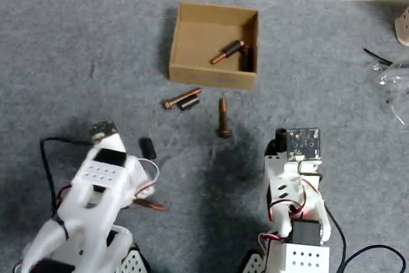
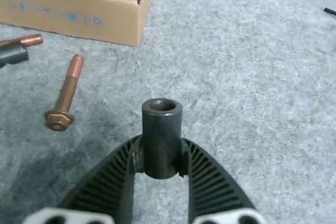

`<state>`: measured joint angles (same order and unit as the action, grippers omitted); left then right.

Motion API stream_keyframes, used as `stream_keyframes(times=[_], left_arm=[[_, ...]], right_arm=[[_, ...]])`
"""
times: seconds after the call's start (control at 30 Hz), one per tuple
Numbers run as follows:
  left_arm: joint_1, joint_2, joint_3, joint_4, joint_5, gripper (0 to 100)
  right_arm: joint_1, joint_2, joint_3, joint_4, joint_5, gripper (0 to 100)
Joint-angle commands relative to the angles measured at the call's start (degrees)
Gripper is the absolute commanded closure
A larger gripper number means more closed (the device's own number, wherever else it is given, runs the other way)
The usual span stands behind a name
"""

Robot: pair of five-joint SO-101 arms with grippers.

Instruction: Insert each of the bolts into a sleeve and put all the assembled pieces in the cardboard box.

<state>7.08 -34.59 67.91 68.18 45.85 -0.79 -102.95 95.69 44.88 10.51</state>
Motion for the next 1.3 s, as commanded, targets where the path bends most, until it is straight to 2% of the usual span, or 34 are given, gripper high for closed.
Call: stream_keyframes(times=[0.0, 0.17, 0.43, 0.57, 0.83, 0.93, 1.2, 1.27], left_arm=[[1.7, -1.1, -0.4, -1.8, 0.4, 80], [3.0, -1.1, -0.8, -1.5, 0.4, 80], [10.9, -1.1, -1.0, 0.0, 0.8, 80], [10.9, -0.8, -0.9, -1.2, 5.5, 80], [10.2, -0.7, -0.5, -2.6, 6.4, 80], [8.2, -0.7, -0.5, -2.7, 8.7, 80], [5.4, -0.7, -0.5, -2.4, 8.7, 81], [5.4, -0.7, -0.5, -2.4, 8.7, 84]], right_arm=[[0.7, -0.2, 2.9, -2.2, 0.8, 99.5], [0.7, -0.2, 2.9, -2.2, 0.8, 99.5], [0.7, -0.2, 2.9, -2.2, 0.8, 99.5], [0.7, -0.2, 2.9, -2.2, 0.8, 99.5], [0.7, -0.2, 2.9, -2.2, 0.8, 99.5], [0.7, -0.2, 2.9, -2.2, 0.8, 99.5], [0.7, -0.2, 2.9, -2.2, 0.8, 99.5], [0.7, -0.2, 2.9, -2.2, 0.8, 99.5]])
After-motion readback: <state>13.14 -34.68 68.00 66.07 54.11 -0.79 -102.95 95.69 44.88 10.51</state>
